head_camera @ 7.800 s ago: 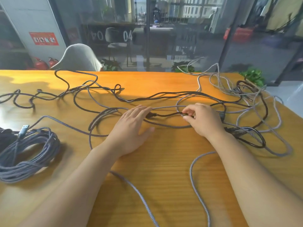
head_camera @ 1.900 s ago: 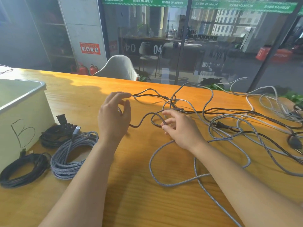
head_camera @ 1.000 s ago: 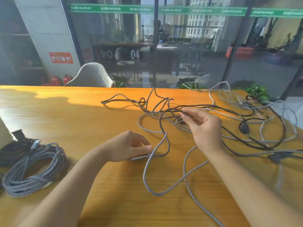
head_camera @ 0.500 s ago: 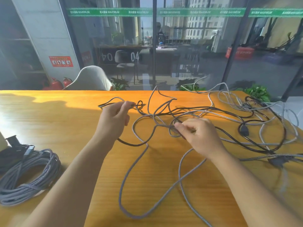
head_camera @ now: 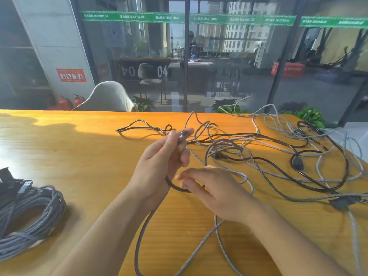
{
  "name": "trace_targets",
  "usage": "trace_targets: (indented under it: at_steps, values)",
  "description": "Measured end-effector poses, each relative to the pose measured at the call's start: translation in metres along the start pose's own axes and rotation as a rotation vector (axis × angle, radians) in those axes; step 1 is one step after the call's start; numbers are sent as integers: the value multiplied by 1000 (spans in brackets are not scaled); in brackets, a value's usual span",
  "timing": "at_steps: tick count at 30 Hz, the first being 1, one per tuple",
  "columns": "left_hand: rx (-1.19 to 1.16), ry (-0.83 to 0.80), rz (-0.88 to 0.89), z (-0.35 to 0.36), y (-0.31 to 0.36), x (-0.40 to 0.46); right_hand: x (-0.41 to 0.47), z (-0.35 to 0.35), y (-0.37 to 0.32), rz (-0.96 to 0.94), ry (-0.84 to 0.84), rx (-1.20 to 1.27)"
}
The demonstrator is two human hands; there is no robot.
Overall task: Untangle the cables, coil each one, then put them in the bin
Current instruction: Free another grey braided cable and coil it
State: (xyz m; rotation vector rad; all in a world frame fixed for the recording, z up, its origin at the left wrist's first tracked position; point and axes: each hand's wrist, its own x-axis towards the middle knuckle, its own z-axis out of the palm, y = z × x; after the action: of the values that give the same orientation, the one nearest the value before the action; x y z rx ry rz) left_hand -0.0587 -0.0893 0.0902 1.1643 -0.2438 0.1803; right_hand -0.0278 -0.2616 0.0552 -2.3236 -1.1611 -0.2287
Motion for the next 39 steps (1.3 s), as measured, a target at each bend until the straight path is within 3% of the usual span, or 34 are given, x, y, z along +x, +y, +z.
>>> trace_targets:
  at_steps: [3, 6, 12, 26, 32, 39]
  values:
    - [-30, 11, -4, -4, 4, 0, -5, -9, 3, 36, -87, 212]
    - [-111, 6, -48, -6, 4, -1, -7, -10, 0, 7, 13, 291]
    - [-243, -64, -329, -4, 1, -3, -7, -7, -3, -67, 296, 264]
    - [-126, -99, -503, -6, -6, -2, -9, -9, -1, -86, 485, 253]
    - [-178, -91, -268, -5, -2, -3, -8, -1, 2, -14, 392, 260]
    - [-182, -134, -185, -4, 6, -7, -7, 11, 3, 84, 85, 357]
